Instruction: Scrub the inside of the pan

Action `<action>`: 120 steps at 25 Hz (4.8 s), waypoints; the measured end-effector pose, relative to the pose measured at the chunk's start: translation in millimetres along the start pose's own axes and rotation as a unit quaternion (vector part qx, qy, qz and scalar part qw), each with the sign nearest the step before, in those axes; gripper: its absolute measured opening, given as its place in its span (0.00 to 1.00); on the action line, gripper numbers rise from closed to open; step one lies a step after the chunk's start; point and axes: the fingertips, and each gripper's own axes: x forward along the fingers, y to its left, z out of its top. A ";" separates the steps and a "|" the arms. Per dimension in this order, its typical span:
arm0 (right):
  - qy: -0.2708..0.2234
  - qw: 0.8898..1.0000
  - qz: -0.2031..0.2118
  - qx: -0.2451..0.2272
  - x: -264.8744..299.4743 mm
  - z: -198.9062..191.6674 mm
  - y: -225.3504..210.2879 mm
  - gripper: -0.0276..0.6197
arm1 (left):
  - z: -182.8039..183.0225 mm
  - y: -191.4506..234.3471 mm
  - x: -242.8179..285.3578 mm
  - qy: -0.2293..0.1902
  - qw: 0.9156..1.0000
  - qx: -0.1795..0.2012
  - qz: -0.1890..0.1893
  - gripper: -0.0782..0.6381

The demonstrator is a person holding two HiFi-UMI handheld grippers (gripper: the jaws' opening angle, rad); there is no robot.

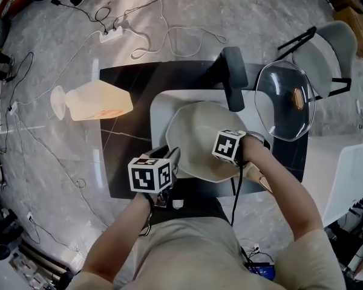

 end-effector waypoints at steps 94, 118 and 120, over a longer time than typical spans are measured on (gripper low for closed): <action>-0.060 0.994 -0.082 0.045 9.2 33.1 -54.9 0.29 | 1.2 1.5 -1.6 -0.018 1.000 -0.017 -0.001 0.31; -0.360 0.910 0.170 0.116 -116.8 113.2 89.7 0.29 | 22.8 -10.0 -41.2 -0.065 0.996 0.051 -0.029 0.31; -0.415 0.883 0.167 0.140 -142.8 114.3 89.6 0.29 | 40.6 -10.3 -62.0 -0.099 0.992 0.070 -0.019 0.31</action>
